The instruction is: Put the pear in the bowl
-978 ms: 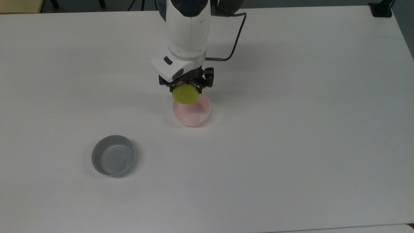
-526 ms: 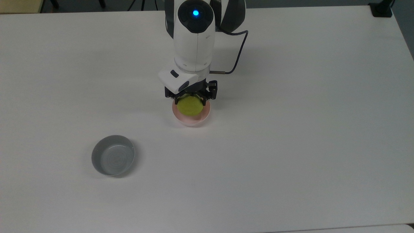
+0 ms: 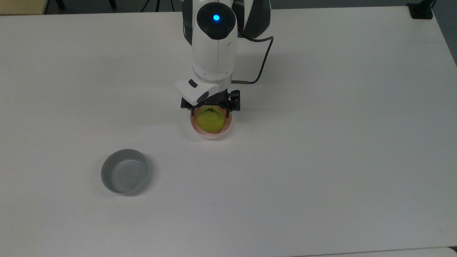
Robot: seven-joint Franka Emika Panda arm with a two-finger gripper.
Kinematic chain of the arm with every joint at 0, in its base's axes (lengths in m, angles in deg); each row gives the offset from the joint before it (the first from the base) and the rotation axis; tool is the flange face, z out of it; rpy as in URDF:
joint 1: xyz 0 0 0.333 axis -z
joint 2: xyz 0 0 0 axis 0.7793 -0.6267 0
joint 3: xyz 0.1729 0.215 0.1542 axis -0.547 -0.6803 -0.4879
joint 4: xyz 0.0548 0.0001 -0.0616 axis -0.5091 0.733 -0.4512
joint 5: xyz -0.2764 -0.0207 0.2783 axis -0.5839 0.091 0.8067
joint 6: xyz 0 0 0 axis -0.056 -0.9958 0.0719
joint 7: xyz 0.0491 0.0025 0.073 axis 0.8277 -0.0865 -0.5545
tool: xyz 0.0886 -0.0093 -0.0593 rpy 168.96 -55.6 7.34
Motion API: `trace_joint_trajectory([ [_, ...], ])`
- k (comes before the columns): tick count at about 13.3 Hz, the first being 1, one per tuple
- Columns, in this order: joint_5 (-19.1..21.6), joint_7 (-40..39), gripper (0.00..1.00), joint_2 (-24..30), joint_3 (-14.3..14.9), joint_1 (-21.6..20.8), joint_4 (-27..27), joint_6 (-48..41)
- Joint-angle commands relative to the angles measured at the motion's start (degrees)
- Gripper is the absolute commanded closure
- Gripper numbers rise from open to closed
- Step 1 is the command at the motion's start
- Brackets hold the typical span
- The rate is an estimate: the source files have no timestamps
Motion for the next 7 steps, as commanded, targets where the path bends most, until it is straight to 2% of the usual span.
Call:
trace_joint_trajectory([
  [1, -1.04, 2.90, 0.00, 2.96, 0.16, -0.40, 0.63, -1.39],
  [4, -1.04, 2.46, 0.00, 6.83, 0.16, 0.04, -2.09, -9.28],
  [7, -0.95, 1.93, 0.00, 12.80, 0.33, 0.31, -2.10, -15.54],
])
